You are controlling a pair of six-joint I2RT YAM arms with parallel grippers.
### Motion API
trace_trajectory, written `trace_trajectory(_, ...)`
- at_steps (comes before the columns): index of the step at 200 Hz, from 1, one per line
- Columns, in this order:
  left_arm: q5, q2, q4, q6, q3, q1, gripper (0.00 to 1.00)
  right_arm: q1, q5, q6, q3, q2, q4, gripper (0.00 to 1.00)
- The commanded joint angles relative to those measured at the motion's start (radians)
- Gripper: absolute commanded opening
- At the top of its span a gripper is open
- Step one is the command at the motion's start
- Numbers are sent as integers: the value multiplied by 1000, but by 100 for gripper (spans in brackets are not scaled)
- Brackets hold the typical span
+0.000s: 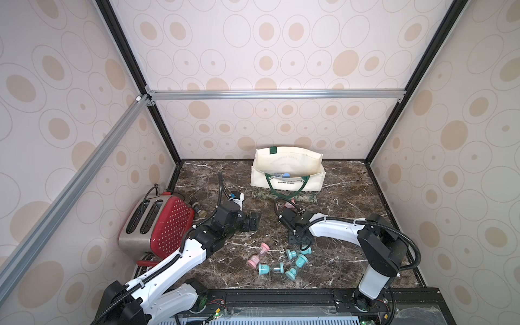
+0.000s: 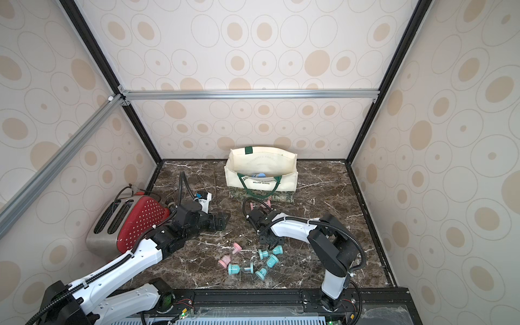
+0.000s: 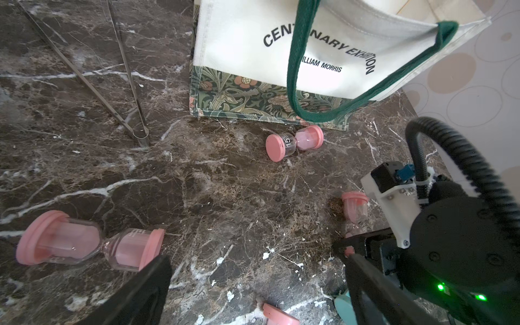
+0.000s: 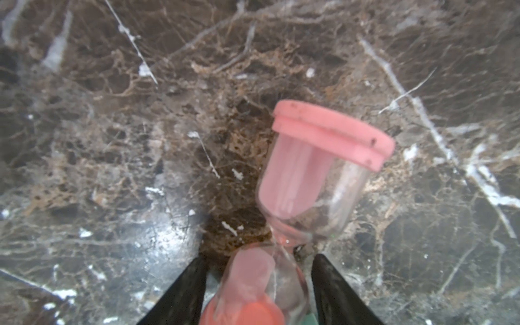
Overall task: Put the hourglass into the canvas bag
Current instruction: Pick up the hourglass from the center of the board.
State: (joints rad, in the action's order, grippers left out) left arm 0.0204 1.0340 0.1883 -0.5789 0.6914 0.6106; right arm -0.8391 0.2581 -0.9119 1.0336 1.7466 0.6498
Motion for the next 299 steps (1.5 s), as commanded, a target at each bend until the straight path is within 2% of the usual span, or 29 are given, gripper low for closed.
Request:
trace_trajectory(1, -5, -11, -14, -8, 19, 1, 98, 1, -28, -30, -13, 19, -11, 60)
trace_trajectory(59, -13, -11, -7, -8, 25, 1, 97, -5, -75, -31, -11, 37, -53, 60)
trace_trajectory(80, -13, -6, -4, -7, 27, 1, 97, -9, -57, -10, 16, 49, -36, 59)
trace_trajectory(114, -17, -5, -1, -4, 32, 1, 97, -9, -49, -14, 15, 53, 0, 55)
trace_trajectory(150, -16, -1, -6, -3, 30, 1, 97, -9, -72, -26, -11, 51, -23, 54)
trace_trajectory(192, -11, 5, -10, -4, 34, 1, 97, -9, -106, -32, -9, 65, -60, 47)
trace_trajectory(234, -14, 1, -3, -1, 39, 1, 97, -9, -117, -22, 3, 69, -81, 36)
trace_trajectory(299, -13, -6, -7, -7, 44, 1, 97, -8, -116, 20, 26, 42, -90, 27)
